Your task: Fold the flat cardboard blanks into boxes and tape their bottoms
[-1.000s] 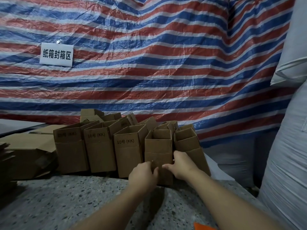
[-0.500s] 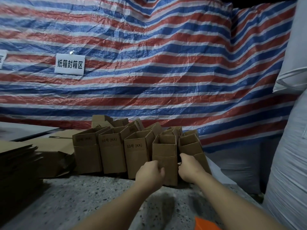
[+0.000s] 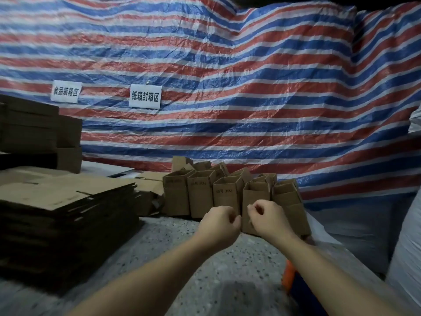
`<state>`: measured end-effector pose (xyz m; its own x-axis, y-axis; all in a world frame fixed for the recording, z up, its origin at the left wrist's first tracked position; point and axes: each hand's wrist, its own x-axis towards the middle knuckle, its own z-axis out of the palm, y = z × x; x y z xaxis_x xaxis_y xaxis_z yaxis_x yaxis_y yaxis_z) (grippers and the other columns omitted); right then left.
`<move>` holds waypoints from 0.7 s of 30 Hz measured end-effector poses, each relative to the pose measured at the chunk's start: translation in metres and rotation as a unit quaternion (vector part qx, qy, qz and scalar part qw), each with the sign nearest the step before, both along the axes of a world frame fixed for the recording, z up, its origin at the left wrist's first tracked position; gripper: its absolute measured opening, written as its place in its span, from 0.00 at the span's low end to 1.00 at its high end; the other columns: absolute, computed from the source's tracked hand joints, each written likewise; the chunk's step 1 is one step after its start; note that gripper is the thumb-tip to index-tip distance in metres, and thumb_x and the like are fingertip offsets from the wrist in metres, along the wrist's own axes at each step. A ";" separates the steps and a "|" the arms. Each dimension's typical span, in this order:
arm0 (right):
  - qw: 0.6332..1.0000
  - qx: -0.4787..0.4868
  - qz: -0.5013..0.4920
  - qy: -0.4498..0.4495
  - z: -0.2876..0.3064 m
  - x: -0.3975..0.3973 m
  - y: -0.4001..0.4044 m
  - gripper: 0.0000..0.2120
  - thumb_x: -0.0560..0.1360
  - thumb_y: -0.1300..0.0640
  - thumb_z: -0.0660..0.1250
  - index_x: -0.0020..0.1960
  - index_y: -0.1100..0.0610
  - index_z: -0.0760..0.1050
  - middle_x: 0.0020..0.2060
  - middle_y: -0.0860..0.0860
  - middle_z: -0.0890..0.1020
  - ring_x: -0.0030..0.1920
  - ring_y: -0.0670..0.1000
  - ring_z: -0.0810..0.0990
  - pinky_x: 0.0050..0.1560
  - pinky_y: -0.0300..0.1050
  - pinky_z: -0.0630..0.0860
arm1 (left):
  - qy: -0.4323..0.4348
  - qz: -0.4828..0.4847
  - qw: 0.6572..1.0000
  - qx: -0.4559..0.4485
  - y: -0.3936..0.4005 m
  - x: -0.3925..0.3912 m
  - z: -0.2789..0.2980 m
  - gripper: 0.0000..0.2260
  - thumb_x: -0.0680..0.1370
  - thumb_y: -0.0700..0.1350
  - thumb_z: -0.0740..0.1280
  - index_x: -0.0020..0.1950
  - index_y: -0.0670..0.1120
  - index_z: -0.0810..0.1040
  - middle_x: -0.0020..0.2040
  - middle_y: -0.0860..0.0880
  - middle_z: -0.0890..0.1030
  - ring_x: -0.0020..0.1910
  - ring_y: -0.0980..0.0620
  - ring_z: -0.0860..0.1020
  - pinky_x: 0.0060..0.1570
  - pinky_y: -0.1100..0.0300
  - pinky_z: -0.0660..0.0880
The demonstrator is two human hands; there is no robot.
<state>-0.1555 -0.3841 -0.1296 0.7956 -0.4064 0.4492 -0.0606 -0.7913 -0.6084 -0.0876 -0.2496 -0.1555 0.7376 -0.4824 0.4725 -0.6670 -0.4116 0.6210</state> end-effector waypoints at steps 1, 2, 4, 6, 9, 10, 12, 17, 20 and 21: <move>1.000 0.019 0.006 -0.014 -0.004 -0.009 0.011 0.17 0.83 0.51 0.63 0.40 0.61 0.78 0.35 0.58 0.82 0.35 0.52 0.79 0.36 0.47 0.75 | 0.002 -0.001 1.000 -0.001 0.012 -0.009 -0.001 0.14 0.80 0.52 0.63 0.39 0.46 0.77 0.35 0.49 0.79 0.31 0.54 0.75 0.35 0.55 0.77; 0.999 0.037 0.008 -0.028 -0.009 -0.017 0.021 0.19 0.83 0.51 0.63 0.40 0.63 0.77 0.35 0.60 0.81 0.33 0.51 0.77 0.34 0.45 0.73 | 0.000 0.001 1.000 0.003 0.023 -0.018 -0.003 0.14 0.80 0.52 0.63 0.39 0.47 0.78 0.34 0.50 0.79 0.31 0.55 0.75 0.34 0.57 0.76; 0.996 0.073 0.008 -0.047 -0.019 -0.034 0.040 0.22 0.83 0.50 0.61 0.40 0.67 0.75 0.33 0.60 0.80 0.29 0.45 0.74 0.30 0.40 0.68 | -0.002 0.007 1.000 0.006 0.046 -0.035 -0.007 0.14 0.80 0.53 0.63 0.39 0.47 0.78 0.34 0.50 0.79 0.31 0.56 0.75 0.32 0.59 0.74; 0.991 0.117 0.009 -0.061 -0.030 -0.048 0.058 0.22 0.84 0.50 0.60 0.38 0.65 0.75 0.29 0.55 0.77 0.23 0.41 0.71 0.23 0.33 0.63 | 0.009 0.005 1.000 -0.011 0.069 -0.052 -0.012 0.13 0.80 0.52 0.63 0.41 0.48 0.79 0.36 0.51 0.80 0.34 0.56 0.77 0.35 0.59 0.76; 0.982 0.179 0.012 -0.068 -0.048 -0.064 0.082 0.21 0.84 0.51 0.60 0.39 0.63 0.76 0.27 0.53 0.76 0.22 0.41 0.70 0.23 0.33 0.63 | 0.023 0.004 1.000 -0.020 0.099 -0.075 -0.024 0.09 0.81 0.51 0.63 0.44 0.53 0.79 0.39 0.55 0.80 0.38 0.60 0.78 0.40 0.64 0.78; 0.979 0.190 0.012 -0.069 -0.056 -0.068 0.089 0.21 0.84 0.50 0.60 0.39 0.62 0.77 0.29 0.56 0.77 0.24 0.41 0.70 0.25 0.35 0.65 | 0.026 0.004 1.000 -0.011 0.107 -0.083 -0.031 0.08 0.81 0.51 0.63 0.44 0.54 0.79 0.40 0.55 0.80 0.39 0.61 0.79 0.40 0.65 0.77; 0.976 0.209 0.008 -0.067 -0.073 -0.074 0.102 0.20 0.84 0.50 0.60 0.38 0.59 0.77 0.32 0.57 0.80 0.27 0.43 0.73 0.30 0.39 0.69 | 0.028 -0.007 0.999 0.028 0.120 -0.096 -0.048 0.07 0.81 0.52 0.63 0.45 0.56 0.78 0.40 0.56 0.80 0.39 0.62 0.79 0.39 0.66 0.77; 0.974 0.220 -0.004 -0.061 -0.113 -0.073 0.124 0.19 0.83 0.52 0.62 0.37 0.60 0.76 0.22 0.46 0.74 0.22 0.41 0.69 0.23 0.34 0.62 | -0.052 0.000 0.996 0.076 0.148 -0.106 -0.089 0.09 0.80 0.53 0.62 0.44 0.52 0.77 0.40 0.56 0.78 0.40 0.60 0.75 0.43 0.61 0.75; 0.978 0.203 0.003 -0.056 -0.128 -0.070 0.128 0.19 0.82 0.52 0.63 0.36 0.61 0.76 0.23 0.46 0.73 0.23 0.42 0.70 0.24 0.35 0.62 | -0.045 0.010 0.999 0.020 0.154 -0.102 -0.098 0.09 0.80 0.50 0.62 0.43 0.50 0.77 0.38 0.55 0.78 0.39 0.58 0.75 0.44 0.55 0.75; 0.980 0.193 0.013 -0.054 -0.128 -0.070 0.128 0.18 0.82 0.53 0.63 0.37 0.60 0.76 0.24 0.47 0.74 0.24 0.42 0.70 0.25 0.36 0.63 | -0.043 0.013 0.999 0.003 0.154 -0.100 -0.098 0.09 0.80 0.50 0.61 0.43 0.51 0.77 0.38 0.55 0.77 0.39 0.57 0.75 0.43 0.55 0.75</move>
